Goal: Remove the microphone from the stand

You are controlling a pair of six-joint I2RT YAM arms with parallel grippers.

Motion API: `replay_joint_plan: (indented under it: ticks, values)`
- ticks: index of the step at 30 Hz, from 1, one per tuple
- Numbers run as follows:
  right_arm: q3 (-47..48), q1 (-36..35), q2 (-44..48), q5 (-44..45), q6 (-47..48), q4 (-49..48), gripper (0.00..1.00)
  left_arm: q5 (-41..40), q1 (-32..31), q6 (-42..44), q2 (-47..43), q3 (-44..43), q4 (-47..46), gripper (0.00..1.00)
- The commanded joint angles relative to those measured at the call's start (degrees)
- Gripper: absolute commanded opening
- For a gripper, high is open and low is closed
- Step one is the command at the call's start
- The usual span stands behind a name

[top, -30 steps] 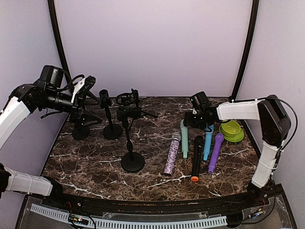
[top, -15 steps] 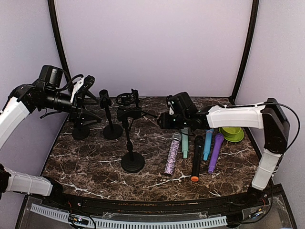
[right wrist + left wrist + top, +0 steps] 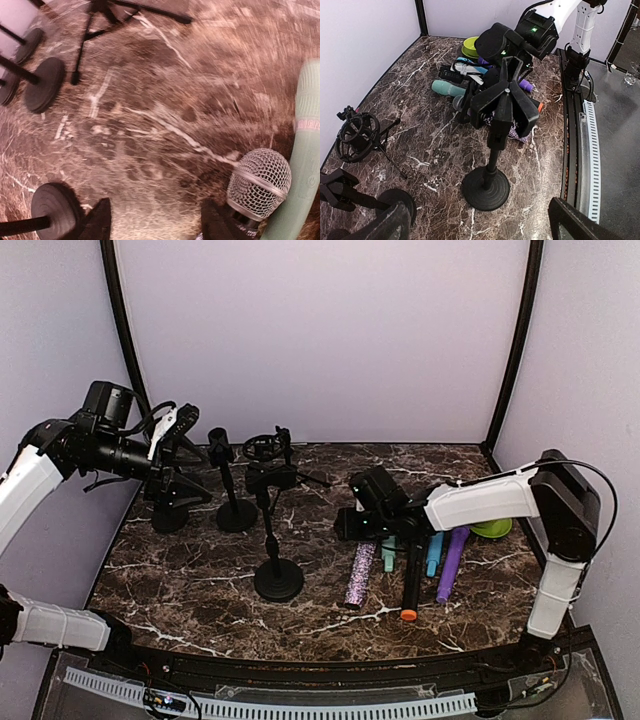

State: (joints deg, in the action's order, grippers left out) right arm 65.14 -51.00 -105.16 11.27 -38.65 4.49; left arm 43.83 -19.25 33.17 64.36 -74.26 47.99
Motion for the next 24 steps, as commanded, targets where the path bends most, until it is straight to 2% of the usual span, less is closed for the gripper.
replay_joint_plan:
  ticks: [1,3,4,6,9,11,15,20,23,24]
  values:
    - [4.1,-4.8,5.3,6.3,7.3,-4.2,0.73,0.2,0.8,-1.4,-0.8,0.9,1.2,0.99]
    - [2.7,-6.6,7.2,7.3,10.8,-7.4,0.95,0.7,1.4,-1.7,-0.8,1.0,1.5,0.99]
    - [0.7,-7.5,8.6,7.5,12.3,-10.0,0.99,1.0,1.9,-1.8,-0.9,1.2,1.5,0.99]
    - [-6.3,-9.4,12.5,6.3,15.4,-20.3,1.0,1.8,2.8,-2.1,-1.0,1.5,1.4,0.99]
    - [-21.6,-12.1,19.2,5.3,18.1,-47.4,1.0,3.0,3.8,-2.1,-0.9,1.7,1.3,0.99]
    - [-26.2,-12.2,20.8,3.6,17.4,-53.7,1.0,3.4,4.1,-2.1,-1.0,2.0,1.2,0.99]
    - [-24.9,-12.8,19.7,-3.4,20.1,-51.1,1.0,3.6,4.3,-2.1,-0.9,2.6,0.9,0.99]
    - [-16.5,-16.9,14.5,-4.0,21.7,-41.3,1.0,3.4,4.4,-2.2,-1.2,2.8,0.9,0.99]
    - [-11.5,-18.3,9.1,-4.0,21.7,-38.7,1.0,3.2,4.4,-1.9,-1.6,3.0,1.3,0.99]
    - [-10.2,-18.7,8.0,-2.2,27.1,-37.8,0.93,3.1,4.4,-1.8,-1.7,3.0,1.4,0.99]
